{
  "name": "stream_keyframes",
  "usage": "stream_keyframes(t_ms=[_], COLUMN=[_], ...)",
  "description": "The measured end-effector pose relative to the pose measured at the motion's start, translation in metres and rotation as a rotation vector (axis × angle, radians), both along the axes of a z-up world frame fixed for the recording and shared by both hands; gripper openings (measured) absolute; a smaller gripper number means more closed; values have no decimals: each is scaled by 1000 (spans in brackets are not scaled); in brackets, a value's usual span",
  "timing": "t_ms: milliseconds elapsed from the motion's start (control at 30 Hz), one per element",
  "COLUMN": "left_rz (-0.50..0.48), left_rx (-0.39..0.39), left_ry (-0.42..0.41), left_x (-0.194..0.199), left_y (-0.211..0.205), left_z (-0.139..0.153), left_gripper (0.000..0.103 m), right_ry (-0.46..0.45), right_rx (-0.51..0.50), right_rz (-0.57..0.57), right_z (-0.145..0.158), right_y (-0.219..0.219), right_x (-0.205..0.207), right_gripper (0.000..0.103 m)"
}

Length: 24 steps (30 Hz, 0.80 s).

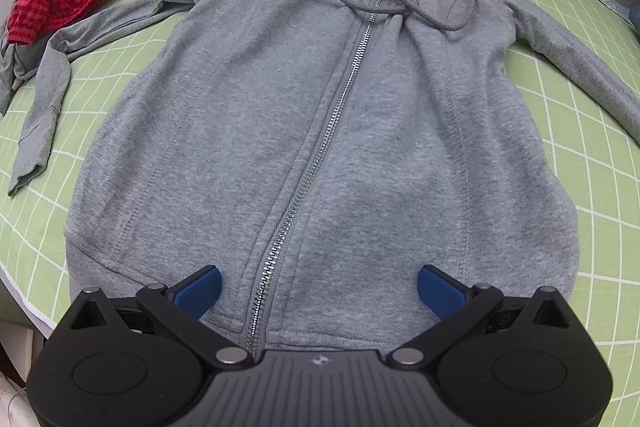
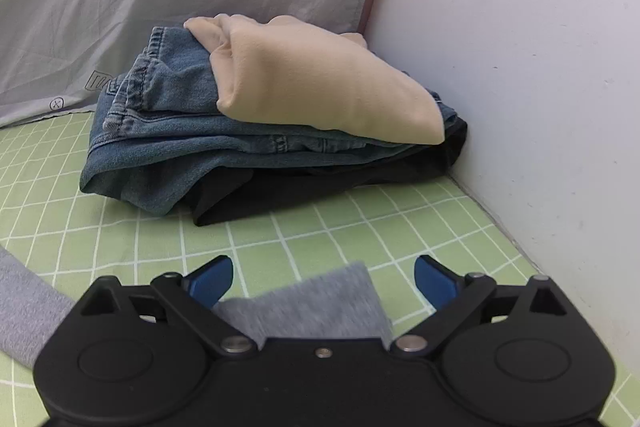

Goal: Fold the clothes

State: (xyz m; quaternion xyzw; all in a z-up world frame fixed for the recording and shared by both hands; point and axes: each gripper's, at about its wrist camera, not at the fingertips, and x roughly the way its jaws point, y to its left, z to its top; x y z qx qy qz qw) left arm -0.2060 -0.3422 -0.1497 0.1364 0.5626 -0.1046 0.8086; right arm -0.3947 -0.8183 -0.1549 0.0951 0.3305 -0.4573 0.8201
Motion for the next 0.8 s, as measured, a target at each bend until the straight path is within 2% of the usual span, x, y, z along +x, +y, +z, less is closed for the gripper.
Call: stream_keyframes(t_ms=[67,167,267,467,567,667,800], left_rz=[1,3,5,4,4,4,4], left_rx=[3,4,1,1,3,4,3], left_ry=[3,5,7,12,15,20,26], left_x=[1,1,0,-3,-3,-4,-3], left_y=[-1,-3,-3,-4,-4,-4,-3], left_z=[0,0,1,4,4,5,6], left_gripper=[103,103,103,103,103,103,103], right_ry=[21,-24,-59,-39,-35,36,99], right_rx=[16,-19,-20,-47,-46,-95,-119], right_rz=[1,-29,-81,-110,-16,124,244], right_z=[-4,5,12,18,21,16,7], right_y=[-1,12,26,59,73,88,95], right_x=[9,-3,-31,-76,-78,-64,-39], right_gripper=[98,99,99,100,100,100,95])
